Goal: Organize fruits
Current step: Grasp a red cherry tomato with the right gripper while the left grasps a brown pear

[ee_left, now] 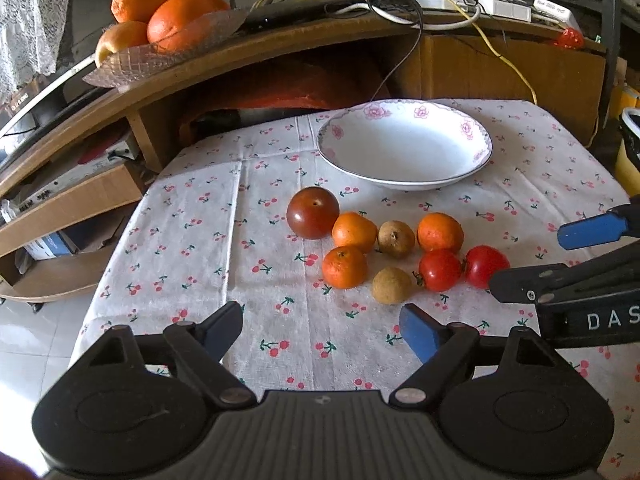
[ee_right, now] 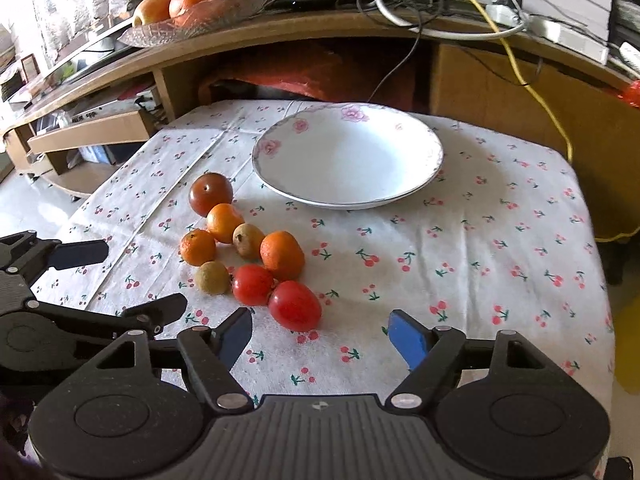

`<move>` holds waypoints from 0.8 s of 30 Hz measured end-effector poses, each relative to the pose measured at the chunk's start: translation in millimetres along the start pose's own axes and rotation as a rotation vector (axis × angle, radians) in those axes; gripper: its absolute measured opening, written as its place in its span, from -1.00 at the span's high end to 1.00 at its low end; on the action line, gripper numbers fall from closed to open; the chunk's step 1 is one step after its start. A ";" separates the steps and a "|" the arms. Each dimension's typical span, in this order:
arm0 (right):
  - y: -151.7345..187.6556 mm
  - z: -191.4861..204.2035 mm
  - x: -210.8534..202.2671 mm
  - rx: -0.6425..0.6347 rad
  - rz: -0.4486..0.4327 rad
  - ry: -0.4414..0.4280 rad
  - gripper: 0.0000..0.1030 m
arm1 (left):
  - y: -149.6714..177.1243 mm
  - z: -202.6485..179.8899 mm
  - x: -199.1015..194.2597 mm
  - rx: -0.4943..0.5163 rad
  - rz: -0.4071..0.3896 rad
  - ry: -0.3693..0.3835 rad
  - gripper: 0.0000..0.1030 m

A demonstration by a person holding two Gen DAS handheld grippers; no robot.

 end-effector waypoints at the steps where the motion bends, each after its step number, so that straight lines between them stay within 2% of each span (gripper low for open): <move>1: -1.0 0.6 1.2 -0.005 0.004 -0.007 -0.32 | -0.1 0.3 1.7 0.000 0.004 0.004 -0.77; 9: -7.5 2.6 12.9 -0.060 0.048 -0.044 -0.09 | -1.1 -2.5 10.1 0.033 0.018 0.030 -0.68; 14: -9.8 4.6 21.0 -0.085 0.080 -0.072 0.22 | 0.1 -10.9 10.7 0.068 0.018 0.100 -0.66; 19: -9.5 5.2 24.7 -0.102 0.103 -0.075 0.46 | -2.1 -22.1 7.4 0.122 -0.009 0.132 -0.65; 24: -10.1 1.1 23.5 -0.084 0.113 -0.088 0.50 | -3.2 -19.0 14.2 0.083 0.010 0.213 -0.54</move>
Point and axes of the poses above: each gripper's, at about its wrist camera, not at the fingertips, and x roughly the way its jaws point, z to its left, y to its underside, the point moved 4 cm from there along x, roughly the way its jaws point, and after that the axes turned 7 degrees about z, right-handed, at the moved point
